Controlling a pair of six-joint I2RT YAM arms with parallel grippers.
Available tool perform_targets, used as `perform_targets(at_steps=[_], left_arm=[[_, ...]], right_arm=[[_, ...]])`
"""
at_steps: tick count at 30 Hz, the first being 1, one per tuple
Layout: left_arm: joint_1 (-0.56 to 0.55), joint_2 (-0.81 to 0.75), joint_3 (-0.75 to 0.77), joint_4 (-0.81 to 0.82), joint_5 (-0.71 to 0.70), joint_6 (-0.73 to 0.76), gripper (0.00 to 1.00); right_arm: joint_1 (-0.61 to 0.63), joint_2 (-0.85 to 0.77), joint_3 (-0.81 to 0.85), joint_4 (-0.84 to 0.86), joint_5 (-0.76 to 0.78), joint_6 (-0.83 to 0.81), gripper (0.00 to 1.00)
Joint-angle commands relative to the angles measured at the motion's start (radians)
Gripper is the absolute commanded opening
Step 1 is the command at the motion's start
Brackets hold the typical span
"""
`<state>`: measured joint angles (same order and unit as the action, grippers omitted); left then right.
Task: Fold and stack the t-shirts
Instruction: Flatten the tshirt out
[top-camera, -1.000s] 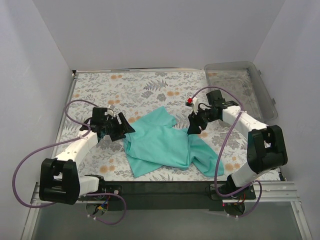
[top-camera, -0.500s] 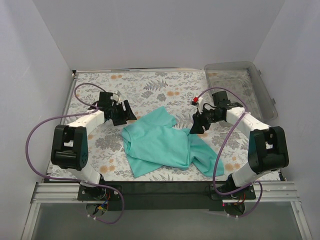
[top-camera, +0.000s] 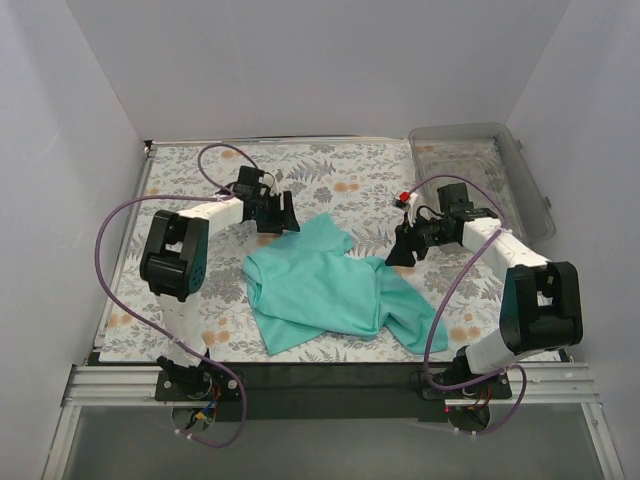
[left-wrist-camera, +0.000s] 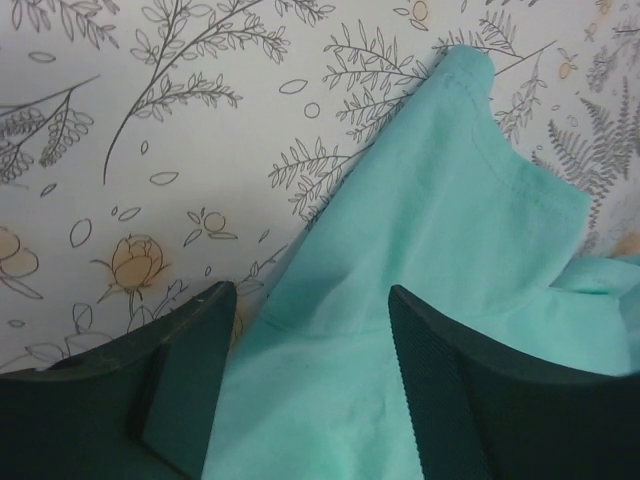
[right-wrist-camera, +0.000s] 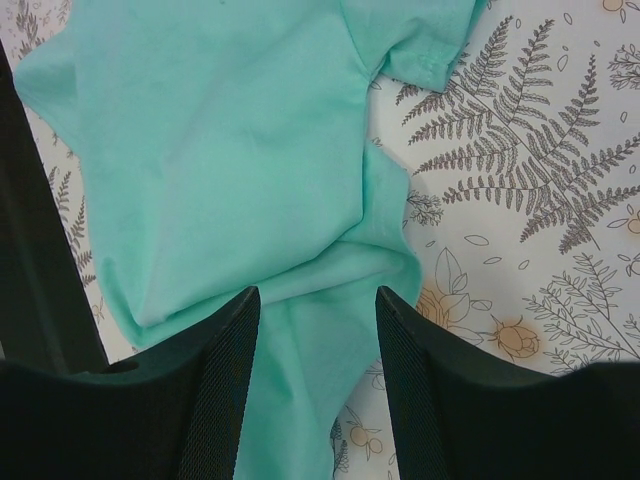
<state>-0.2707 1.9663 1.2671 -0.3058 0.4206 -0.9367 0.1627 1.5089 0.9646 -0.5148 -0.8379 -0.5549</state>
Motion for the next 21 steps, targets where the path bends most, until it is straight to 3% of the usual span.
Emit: perform_targets(at_steps=[1,6,11,21], left_arm=[[-0.041,0.051,0.043,-0.053,-0.078,0.039,0.56],[-0.058,0.085,0.064,-0.095,-0.108,0.036,0.27],[-0.065,-0.006,-0.009,-0.064,-0.117,0.042,0.0],[-0.021,-0.449,-0.24,0.063,-0.324,-0.026,0.0]], right_arm=[[-0.009,-0.038,-0.012,0.013,-0.049,-0.013,0.49],[-0.022,-0.041,-0.018,0.012,-0.058,-0.014,0.49],[-0.028,-0.039,-0.02,0.012,-0.064,-0.014,0.49],[-0.026,-0.033,-0.032,0.004,-0.035,-0.042,0.49]])
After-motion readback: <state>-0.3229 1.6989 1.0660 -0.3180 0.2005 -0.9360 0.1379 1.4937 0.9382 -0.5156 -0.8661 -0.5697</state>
